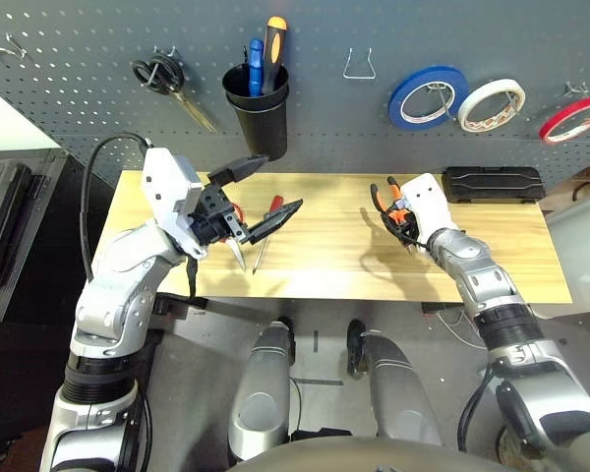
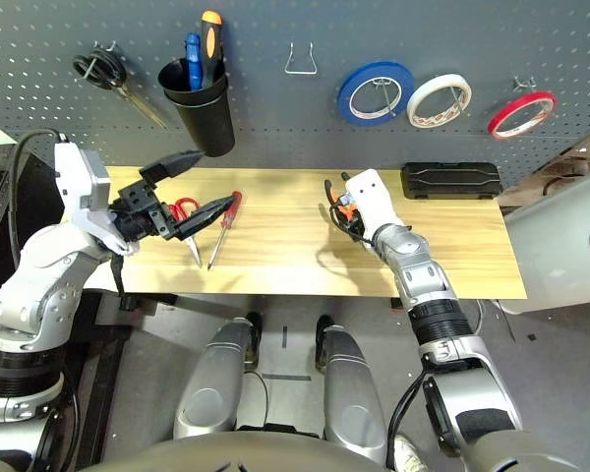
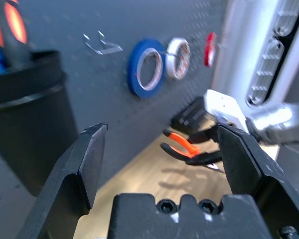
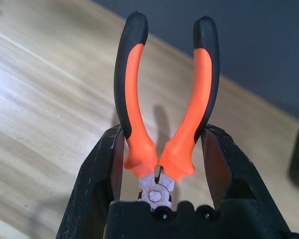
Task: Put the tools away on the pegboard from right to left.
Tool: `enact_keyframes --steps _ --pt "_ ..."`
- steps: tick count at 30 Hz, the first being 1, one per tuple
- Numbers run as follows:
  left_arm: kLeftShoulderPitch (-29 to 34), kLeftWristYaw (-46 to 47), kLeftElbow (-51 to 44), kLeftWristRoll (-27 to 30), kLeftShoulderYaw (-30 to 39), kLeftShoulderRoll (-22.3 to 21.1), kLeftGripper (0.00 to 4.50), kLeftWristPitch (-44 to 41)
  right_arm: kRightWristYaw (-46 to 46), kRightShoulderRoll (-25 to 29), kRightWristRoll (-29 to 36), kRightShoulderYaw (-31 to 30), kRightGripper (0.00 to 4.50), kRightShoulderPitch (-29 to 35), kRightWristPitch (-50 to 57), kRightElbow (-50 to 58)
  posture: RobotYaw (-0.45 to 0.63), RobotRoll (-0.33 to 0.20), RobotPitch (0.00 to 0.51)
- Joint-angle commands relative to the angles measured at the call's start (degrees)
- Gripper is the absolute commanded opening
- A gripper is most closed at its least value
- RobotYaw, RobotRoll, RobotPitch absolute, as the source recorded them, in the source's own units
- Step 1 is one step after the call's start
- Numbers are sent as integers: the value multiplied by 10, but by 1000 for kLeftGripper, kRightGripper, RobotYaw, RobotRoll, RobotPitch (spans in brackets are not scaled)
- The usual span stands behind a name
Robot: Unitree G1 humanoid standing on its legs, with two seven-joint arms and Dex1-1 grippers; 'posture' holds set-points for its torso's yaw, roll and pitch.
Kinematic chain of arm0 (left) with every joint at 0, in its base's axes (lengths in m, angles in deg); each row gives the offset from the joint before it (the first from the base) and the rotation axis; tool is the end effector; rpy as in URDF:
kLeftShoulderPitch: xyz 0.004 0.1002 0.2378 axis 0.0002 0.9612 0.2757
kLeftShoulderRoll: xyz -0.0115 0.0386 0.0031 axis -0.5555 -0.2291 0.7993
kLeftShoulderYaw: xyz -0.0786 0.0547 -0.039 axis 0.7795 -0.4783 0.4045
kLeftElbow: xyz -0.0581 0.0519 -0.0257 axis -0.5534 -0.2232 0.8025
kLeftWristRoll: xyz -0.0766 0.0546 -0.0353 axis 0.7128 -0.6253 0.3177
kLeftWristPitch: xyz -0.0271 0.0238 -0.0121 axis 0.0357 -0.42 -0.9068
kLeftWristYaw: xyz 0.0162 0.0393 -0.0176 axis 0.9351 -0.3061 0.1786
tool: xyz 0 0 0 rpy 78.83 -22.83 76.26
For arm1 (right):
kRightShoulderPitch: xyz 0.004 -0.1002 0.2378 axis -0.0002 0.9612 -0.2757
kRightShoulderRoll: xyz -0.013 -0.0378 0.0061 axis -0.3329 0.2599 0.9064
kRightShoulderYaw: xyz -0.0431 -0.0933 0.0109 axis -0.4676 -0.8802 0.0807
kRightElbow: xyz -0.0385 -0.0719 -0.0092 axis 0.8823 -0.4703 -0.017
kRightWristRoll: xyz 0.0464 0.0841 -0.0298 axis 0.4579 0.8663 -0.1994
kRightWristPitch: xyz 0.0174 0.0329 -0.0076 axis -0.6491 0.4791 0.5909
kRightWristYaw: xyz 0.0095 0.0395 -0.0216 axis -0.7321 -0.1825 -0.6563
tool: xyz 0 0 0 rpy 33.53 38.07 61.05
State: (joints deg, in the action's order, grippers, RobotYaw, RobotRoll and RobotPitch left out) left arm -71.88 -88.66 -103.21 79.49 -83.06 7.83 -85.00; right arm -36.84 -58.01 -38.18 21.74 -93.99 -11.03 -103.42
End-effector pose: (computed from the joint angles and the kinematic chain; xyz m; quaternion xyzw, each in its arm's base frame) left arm 0.2245 0.2074 0.1843 0.0727 -0.1579 -0.4386 0.8817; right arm 0.2808 -0.1937 0.0741 -0.1745 0.0965 0.1840 0.9625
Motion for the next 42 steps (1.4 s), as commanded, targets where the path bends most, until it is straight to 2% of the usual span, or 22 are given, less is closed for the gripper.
enact_keyframes --steps 1,17,29,42 --pt "-12 17 -25 24 10 4 4500 -11 -4 8 2 8 2490 18 -36 19 355 0 265" --pt "-39 39 -24 47 12 9 4500 -14 -17 13 44 39 2490 45 -126 140 339 0 250" --pt "-55 25 5 43 8 9 4500 -1 -19 10 68 43 2490 41 -132 241 313 0 237" --pt "-63 19 27 39 7 13 4500 11 25 -27 69 44 2490 -53 -128 310 299 0 236"
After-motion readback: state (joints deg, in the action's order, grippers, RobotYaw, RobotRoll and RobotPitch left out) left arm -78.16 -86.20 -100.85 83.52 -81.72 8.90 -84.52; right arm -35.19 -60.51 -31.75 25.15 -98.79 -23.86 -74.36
